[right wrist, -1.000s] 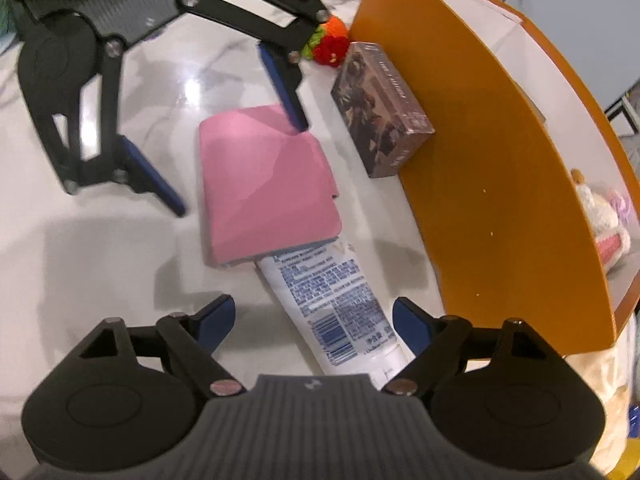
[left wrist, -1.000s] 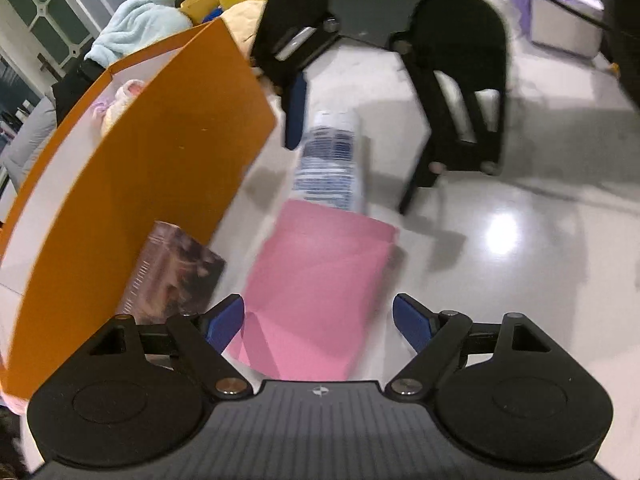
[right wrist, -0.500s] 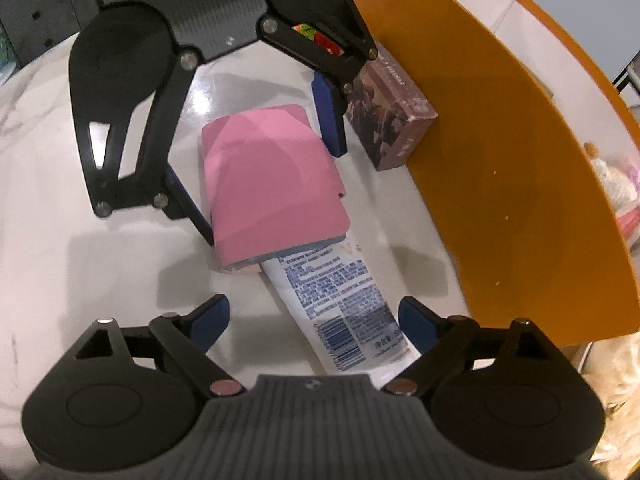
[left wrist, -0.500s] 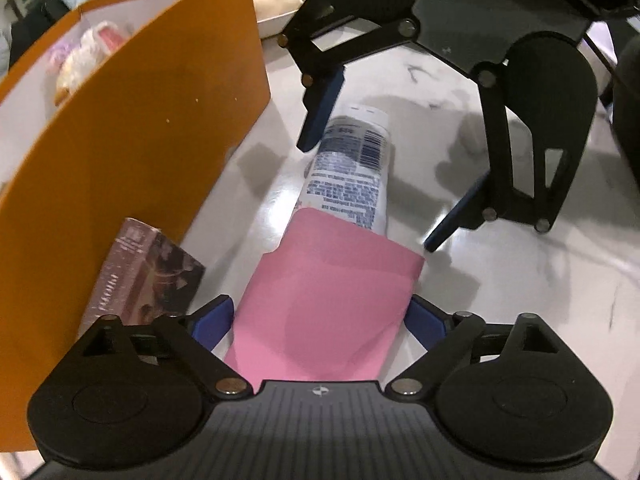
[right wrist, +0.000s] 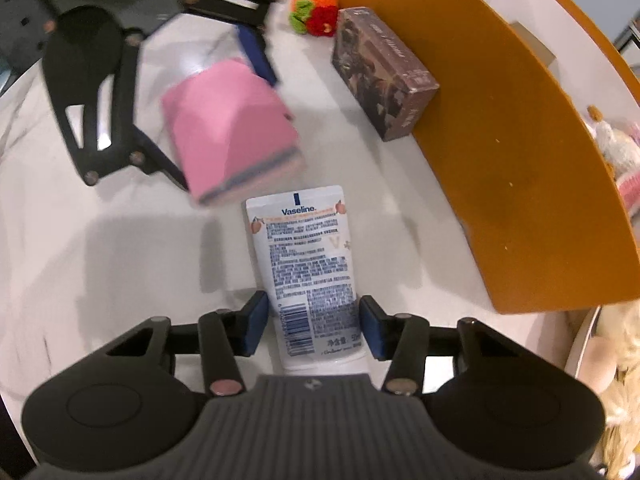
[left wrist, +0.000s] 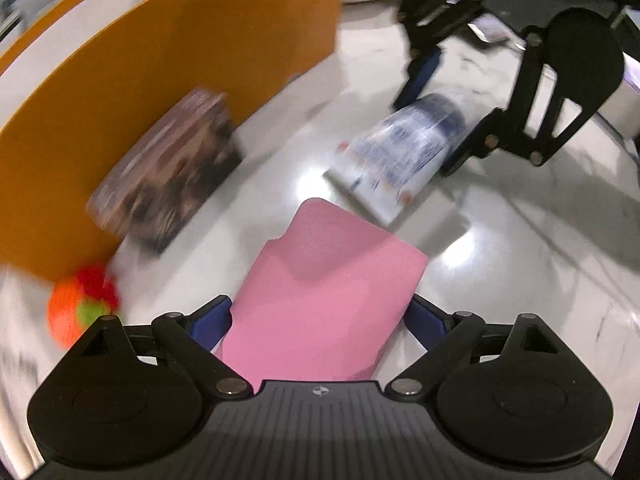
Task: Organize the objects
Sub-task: 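Grasp the pink cloth with the left tool while the right tool grasps the Vaseline tube, then lift both held items and carry them over the orange box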
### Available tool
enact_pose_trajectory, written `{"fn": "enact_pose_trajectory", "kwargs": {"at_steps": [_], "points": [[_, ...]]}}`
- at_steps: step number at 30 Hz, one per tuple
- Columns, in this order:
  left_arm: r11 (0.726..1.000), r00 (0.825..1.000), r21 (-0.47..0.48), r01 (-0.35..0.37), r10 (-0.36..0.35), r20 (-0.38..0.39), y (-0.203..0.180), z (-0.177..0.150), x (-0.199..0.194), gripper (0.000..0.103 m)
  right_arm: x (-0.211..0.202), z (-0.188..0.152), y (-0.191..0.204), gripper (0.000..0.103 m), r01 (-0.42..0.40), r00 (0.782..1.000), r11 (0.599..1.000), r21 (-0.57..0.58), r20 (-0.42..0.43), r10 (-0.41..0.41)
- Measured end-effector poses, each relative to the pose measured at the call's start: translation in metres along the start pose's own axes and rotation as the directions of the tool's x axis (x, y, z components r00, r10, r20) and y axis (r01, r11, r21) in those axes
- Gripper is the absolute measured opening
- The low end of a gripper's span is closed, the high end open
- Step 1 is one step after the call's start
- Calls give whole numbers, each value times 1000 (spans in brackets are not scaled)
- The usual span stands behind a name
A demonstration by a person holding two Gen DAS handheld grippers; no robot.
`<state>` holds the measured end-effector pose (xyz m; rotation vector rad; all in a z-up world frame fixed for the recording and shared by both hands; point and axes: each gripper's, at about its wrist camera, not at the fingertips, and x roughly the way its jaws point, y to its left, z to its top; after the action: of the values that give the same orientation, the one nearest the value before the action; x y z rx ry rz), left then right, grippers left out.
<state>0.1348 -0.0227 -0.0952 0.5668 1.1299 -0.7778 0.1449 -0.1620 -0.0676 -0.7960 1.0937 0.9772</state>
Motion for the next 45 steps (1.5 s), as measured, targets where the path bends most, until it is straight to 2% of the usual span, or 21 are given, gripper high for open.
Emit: {"fn": "enact_pose_trajectory", "kwargs": {"at_steps": [4, 7, 9, 14, 16, 24, 27, 29, 32, 37, 40, 45], "points": [[988, 999, -148, -53, 52, -12, 6, -17, -4, 103, 2, 6, 3, 52, 9, 1000, 997, 80, -12, -8], [975, 997, -208, -81, 81, -11, 3, -26, -5, 103, 2, 13, 11, 52, 21, 1000, 994, 105, -10, -20], [974, 995, -204, -95, 97, -2, -3, -31, -6, 103, 2, 17, 15, 52, 25, 1000, 992, 125, -9, -24], [982, 997, -169, -78, 81, 10, -12, -44, -7, 103, 0, 14, 28, 54, 15, 1000, 992, 122, 4, -15], [985, 996, -153, -85, 87, 7, -13, -47, -7, 103, 1, 10, 30, 58, -1, 1000, 992, 126, 4, 0], [985, 996, -146, -90, 93, 9, -8, -55, -3, 103, 3, 14, 36, 58, -10, 1000, 993, 118, -10, 11], [983, 996, -163, -79, 83, 16, -5, -58, 0, 103, 1, 15, 36, 50, -13, 1000, 993, 120, -4, 14], [983, 998, -176, -58, 63, 23, -2, -60, 1, 103, 5, 15, 36, 50, -12, 1000, 992, 122, -6, 13], [984, 997, -165, -70, 75, 20, -3, -61, 3, 103, 2, 12, 34, 49, -12, 1000, 992, 122, -6, 13], [974, 997, -221, -40, 52, 48, 7, -67, -1, 101, 3, 12, 33, 49, -19, 1000, 991, 133, -6, 20], [970, 996, -237, -50, 66, 57, 12, -71, -2, 100, 4, 13, 33, 48, -19, 1000, 991, 133, -3, 19], [964, 994, -263, -47, 71, 83, 15, -61, -7, 100, -3, 13, 32, 48, -15, 1000, 990, 139, 20, 12]]}}
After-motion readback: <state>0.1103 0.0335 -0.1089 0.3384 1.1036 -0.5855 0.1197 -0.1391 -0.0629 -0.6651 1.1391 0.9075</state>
